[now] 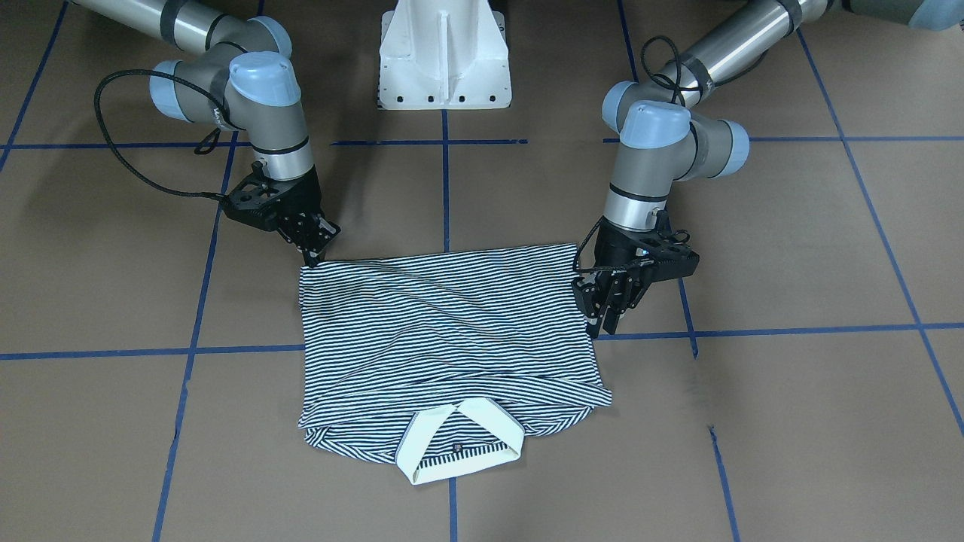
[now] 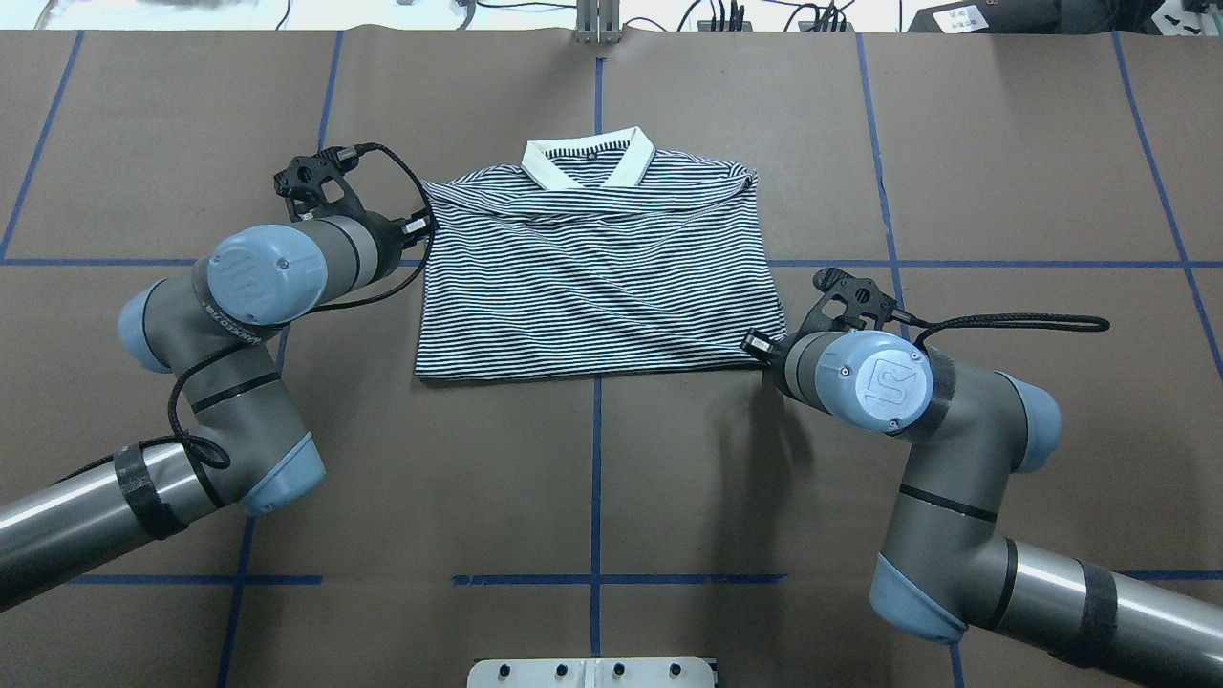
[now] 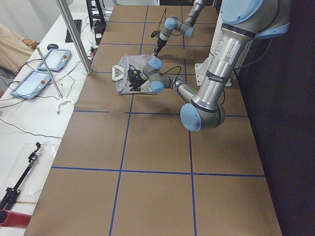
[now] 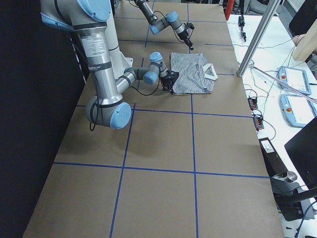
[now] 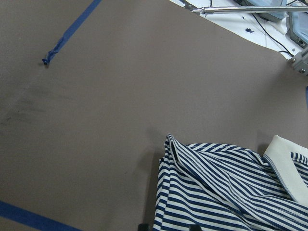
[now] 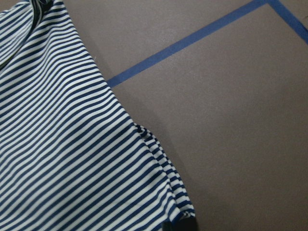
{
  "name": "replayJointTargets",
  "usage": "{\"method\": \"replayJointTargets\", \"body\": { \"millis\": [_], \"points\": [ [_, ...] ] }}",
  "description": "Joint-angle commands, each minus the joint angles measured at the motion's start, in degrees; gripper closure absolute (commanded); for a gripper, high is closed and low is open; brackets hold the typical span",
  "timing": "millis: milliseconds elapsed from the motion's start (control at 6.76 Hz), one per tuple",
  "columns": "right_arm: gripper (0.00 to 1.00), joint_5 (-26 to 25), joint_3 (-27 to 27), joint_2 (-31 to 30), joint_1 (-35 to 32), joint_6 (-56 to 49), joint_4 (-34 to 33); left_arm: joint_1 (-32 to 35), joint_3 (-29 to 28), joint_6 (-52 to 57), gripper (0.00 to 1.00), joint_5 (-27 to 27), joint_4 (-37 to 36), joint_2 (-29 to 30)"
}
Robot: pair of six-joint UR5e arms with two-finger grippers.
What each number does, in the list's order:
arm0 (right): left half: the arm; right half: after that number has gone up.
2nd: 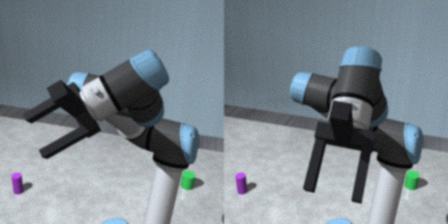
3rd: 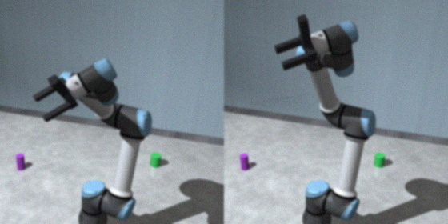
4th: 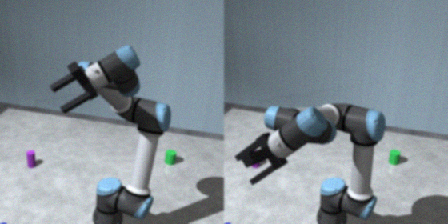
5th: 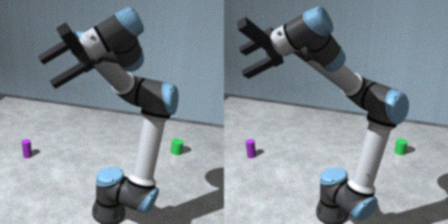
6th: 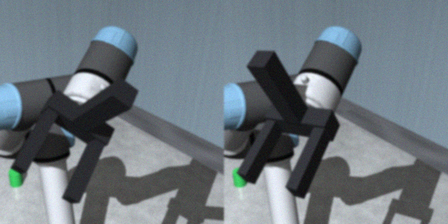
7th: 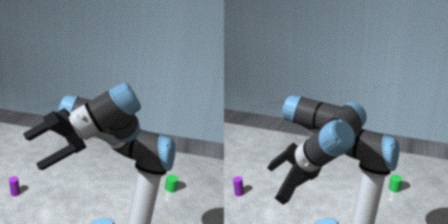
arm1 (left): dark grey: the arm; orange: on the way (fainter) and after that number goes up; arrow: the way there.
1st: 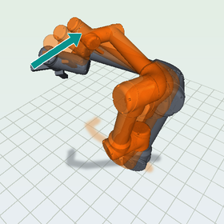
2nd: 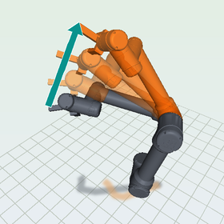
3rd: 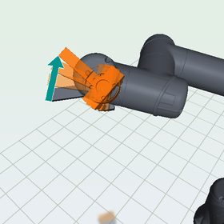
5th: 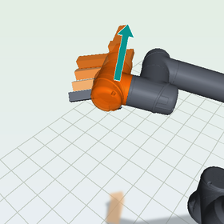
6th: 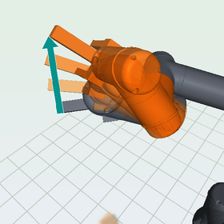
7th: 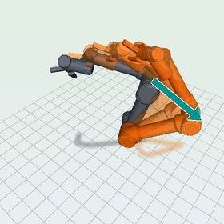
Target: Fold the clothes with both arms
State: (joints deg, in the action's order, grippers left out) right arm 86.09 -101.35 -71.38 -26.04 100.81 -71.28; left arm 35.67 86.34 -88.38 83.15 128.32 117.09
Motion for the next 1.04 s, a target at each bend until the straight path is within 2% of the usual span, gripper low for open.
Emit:
{"method": "replayJointTargets", "body": {
  "millis": [0,148,592,740,888],
  "points": [
    [1.0,0.4,-11.6,-8.3,2.6,0.0,-0.2,-0.2,0.0,-0.1,0.6,0.0,0.0,0.1],
    [1.0,0.3,-19.2,-14.9,7.9,0.8,-0.1,-0.2,0.1,-0.1,0.6,0.1,0.0,0.1],
    [1.0,0.6,-32.6,-25.8,31.2,11.3,-0.2,-0.2,0.8,-0.3,0.6,0.5,0.1,0.5],
    [0.79,0.0,-33.5,-27.5,36.1,11.5,-0.1,-0.3,1.5,-0.4,0.6,0.7,0.0,0.5],
    [0.01,-3.1,-33.4,-27.5,37.2,12.2,-0.2,-0.7,3.7,-0.5,0.6,0.9,-0.3,0.3]
  ]
}}
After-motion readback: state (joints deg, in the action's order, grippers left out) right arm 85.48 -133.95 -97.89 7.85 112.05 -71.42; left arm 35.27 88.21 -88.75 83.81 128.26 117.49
